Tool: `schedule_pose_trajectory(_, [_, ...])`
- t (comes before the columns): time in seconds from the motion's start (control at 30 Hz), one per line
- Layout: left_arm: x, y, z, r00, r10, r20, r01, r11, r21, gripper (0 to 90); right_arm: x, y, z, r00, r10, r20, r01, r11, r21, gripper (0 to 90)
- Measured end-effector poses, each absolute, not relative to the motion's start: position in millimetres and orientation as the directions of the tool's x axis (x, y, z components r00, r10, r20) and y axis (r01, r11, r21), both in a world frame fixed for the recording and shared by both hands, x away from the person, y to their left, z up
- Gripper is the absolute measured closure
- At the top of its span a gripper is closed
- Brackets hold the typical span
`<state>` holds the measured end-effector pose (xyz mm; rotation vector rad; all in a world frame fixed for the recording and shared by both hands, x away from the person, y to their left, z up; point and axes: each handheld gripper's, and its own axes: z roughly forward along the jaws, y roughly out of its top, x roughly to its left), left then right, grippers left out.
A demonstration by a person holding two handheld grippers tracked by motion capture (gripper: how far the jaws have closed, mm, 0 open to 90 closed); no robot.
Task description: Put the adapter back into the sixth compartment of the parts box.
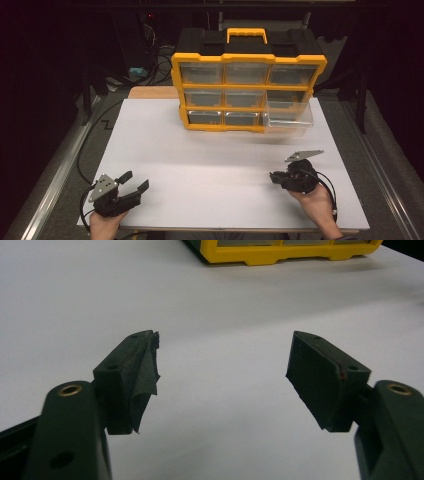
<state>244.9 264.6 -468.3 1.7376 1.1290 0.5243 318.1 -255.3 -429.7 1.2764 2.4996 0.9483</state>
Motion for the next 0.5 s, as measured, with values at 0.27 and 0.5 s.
schedule_pose_trajectory(0.27, [246, 265, -469, 0.475, 0.869, -0.142, 0.459, -0.107, 0.882, 29.4, 305, -272, -433, -0.582, 0.8, 0.147, 0.643, 0.342, 0.686, 77.0])
schedule_pose_trajectory(0.5, [246, 265, -470, 0.471, 0.87, -0.145, 0.463, -0.104, 0.88, 29.3, 296, -286, -431, -0.564, 0.808, 0.169, 0.626, 0.285, 0.726, 76.9])
